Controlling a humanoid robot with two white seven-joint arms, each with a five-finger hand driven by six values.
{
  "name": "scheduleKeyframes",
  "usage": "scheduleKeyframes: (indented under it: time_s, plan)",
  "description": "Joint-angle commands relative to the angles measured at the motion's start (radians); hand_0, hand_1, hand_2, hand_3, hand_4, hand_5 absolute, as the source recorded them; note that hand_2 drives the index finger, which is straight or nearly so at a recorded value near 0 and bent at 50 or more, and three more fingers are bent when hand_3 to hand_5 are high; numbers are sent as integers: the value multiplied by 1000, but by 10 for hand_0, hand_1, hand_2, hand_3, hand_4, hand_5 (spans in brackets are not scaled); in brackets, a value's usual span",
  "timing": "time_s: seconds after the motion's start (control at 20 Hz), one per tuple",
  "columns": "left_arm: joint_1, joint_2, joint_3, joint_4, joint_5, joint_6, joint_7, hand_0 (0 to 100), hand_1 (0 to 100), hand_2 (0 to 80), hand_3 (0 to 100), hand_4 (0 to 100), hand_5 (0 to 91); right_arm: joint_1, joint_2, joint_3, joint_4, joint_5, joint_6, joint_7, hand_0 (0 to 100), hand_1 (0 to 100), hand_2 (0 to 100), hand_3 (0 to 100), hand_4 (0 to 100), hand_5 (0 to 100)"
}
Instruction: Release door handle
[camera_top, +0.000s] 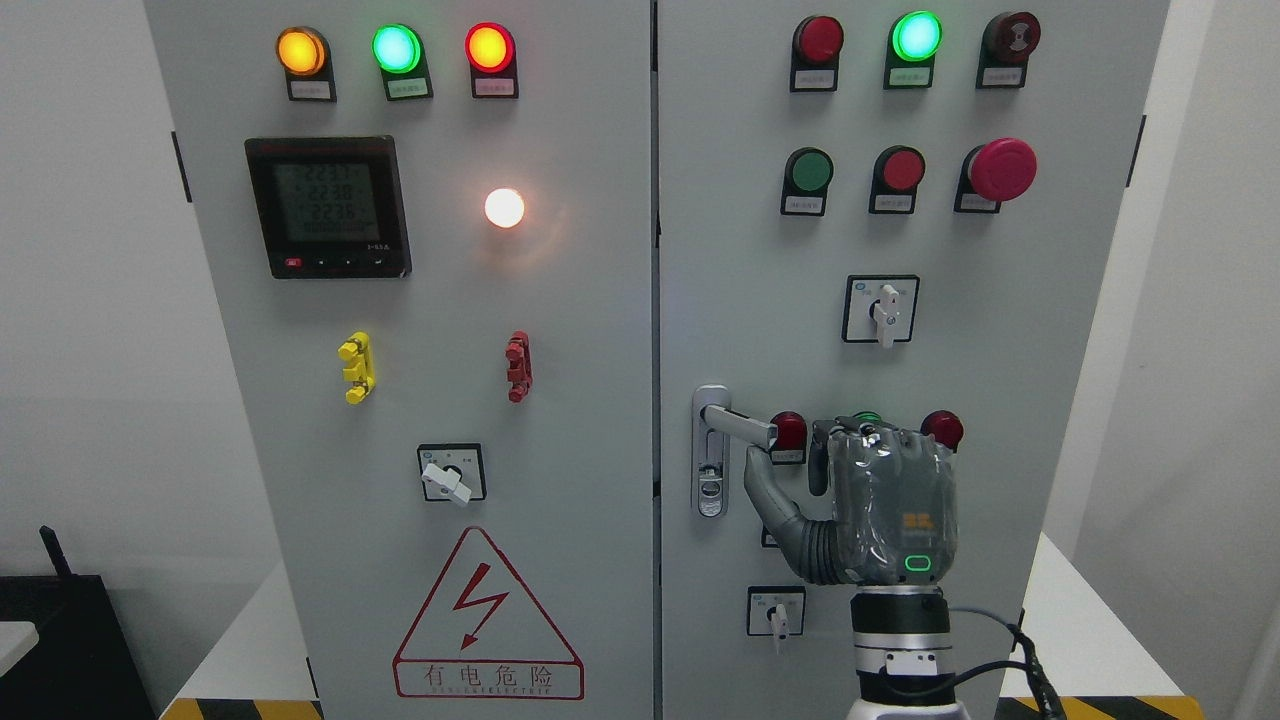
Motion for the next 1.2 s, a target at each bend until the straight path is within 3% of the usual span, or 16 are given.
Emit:
scheduleKeyframes:
  time_s: [0.0, 0.3, 0.45, 0.6, 0.7, 0.8, 0.95, 1.15]
  plan:
    - [0, 0, 11, 17, 0, 0, 1, 120, 389, 0, 0, 0, 0, 29, -27, 26, -26, -1, -3, -9, 397, 266, 921, 1000, 1000, 1000]
    - [0, 0, 11, 17, 0, 0, 1, 120, 389, 0, 0, 0, 0, 78, -102, 34, -90, -16, -64, -35, 406, 265, 910, 1000, 979, 1000]
    - [0, 0, 11, 17, 0, 0, 1, 120, 389, 0, 0, 0, 0, 109, -180, 34, -134, -100, -102, -55, 431, 241, 873, 1000, 963, 990]
    - [0, 0, 11, 17, 0, 0, 1, 120, 389, 0, 0, 0, 0, 121, -257, 27, -156, -173, -128, -57, 450, 205, 779, 1000, 939, 960]
    - [0, 0, 11, 17, 0, 0, 1, 120, 389, 0, 0, 0, 0, 124, -312, 22, -159, -245, -186, -57, 460, 183, 687, 1000, 892, 909]
    - [0, 0, 11, 17, 0, 0, 1, 120, 389, 0, 0, 0, 0, 126, -358, 20, -159, -300, -240, -58, 459, 176, 595, 940, 835, 787]
    - [0, -1, 11, 17, 0, 0, 1, 120, 389, 0, 0, 0, 0, 124, -420, 14, -173, -373, -256, -57, 465, 150, 482, 807, 690, 579]
    - [0, 0, 11, 17, 0, 0, 1, 120, 389, 0, 0, 0, 0, 118, -496, 13, -179, -506, -337, -54, 471, 105, 359, 543, 467, 325]
